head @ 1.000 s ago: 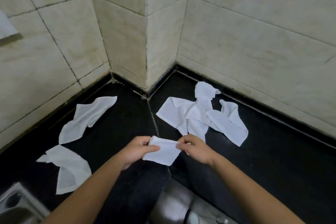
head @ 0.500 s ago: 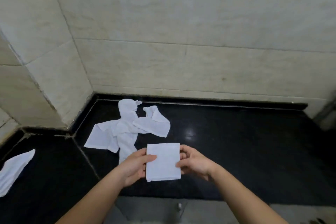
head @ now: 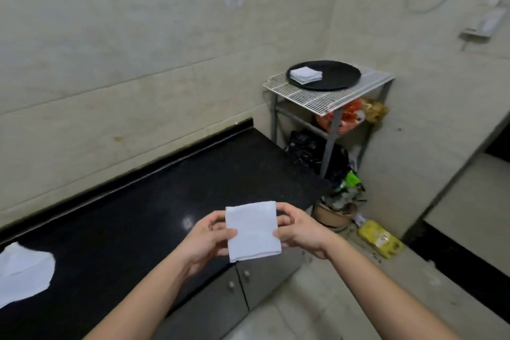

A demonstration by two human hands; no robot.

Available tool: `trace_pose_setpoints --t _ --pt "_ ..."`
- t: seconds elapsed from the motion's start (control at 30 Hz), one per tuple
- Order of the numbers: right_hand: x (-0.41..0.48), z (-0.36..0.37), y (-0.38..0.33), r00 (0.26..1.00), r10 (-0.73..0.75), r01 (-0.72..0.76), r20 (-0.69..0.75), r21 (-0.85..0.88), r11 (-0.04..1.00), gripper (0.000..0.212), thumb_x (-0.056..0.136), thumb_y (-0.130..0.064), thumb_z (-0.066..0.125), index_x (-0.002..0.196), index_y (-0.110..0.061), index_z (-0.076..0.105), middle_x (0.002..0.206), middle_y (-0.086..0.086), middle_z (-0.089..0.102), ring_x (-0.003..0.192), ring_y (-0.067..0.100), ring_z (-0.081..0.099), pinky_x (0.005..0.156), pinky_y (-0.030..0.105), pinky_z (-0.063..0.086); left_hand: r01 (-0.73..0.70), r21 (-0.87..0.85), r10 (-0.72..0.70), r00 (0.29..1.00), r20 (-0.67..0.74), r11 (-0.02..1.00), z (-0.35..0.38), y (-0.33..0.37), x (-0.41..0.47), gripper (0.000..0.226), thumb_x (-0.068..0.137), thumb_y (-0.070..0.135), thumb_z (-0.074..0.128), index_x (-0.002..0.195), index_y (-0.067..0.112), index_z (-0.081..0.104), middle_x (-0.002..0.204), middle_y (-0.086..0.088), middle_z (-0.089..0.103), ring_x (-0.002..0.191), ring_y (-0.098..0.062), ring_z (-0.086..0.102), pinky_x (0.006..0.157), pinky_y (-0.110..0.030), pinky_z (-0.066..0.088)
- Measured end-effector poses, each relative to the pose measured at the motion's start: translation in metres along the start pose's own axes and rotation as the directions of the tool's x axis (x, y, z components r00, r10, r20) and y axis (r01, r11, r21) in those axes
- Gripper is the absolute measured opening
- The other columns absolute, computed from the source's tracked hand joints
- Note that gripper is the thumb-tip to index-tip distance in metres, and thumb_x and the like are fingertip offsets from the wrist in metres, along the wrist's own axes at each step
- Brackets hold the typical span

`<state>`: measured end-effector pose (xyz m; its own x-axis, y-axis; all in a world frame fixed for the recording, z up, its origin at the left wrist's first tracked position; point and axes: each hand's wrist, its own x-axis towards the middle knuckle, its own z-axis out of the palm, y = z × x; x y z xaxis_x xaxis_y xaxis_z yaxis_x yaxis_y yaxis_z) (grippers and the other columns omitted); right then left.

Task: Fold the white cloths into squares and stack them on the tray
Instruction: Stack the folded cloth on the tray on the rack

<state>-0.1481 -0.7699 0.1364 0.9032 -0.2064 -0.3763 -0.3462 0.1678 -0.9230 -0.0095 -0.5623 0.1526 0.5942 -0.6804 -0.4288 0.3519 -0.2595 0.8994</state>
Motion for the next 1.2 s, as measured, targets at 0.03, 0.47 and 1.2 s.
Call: trace_pose_setpoints --t 0.03,0.47,1.2 --pt "-0.008 -0.025 0.002 0.999 -0.002 0.002 -0.038 0.02 1.0 0.06 0.079 0.007 0.061 0.128 -0.027 0.056 0.099 0.004 0.068 0.091 0.014 0.069 0.071 0.033 0.056 0.002 0.017 -0.003 1.0 0.026 1.0 0.024 0.004 0.015 0.032 0.087 -0.007 0.064 0.116 0.007 0.063 0.102 -0.017 0.071 0.088 -0.029 0.072 0.072 -0.045 0.06" --pt "0.035 -0.246 -0.053 0.945 -0.032 0.05 -0.324 0.045 0.998 0.058 0.088 0.012 0.057 0.134 -0.023 0.051 0.101 0.009 0.066 0.075 0.012 0.071 0.055 0.023 0.053 -0.089 0.027 0.082 0.976 0.2 0.996 0.182 0.089 0.224 0.035 0.087 -0.004 0.068 0.118 0.011 0.063 0.099 -0.015 0.073 0.09 -0.029 0.073 0.064 -0.038 0.058" --pt "0.241 -0.524 -0.262 0.912 -0.177 0.151 -0.371 -0.098 0.984 0.058 0.087 0.002 0.062 0.134 -0.03 0.051 0.114 0.008 0.071 0.106 0.023 0.069 0.084 0.044 0.061 -0.229 -0.008 0.229 0.973 0.018 0.973 0.306 0.314 0.516 0.032 0.087 -0.003 0.067 0.117 0.007 0.06 0.104 -0.018 0.073 0.09 -0.031 0.074 0.067 -0.04 0.061"
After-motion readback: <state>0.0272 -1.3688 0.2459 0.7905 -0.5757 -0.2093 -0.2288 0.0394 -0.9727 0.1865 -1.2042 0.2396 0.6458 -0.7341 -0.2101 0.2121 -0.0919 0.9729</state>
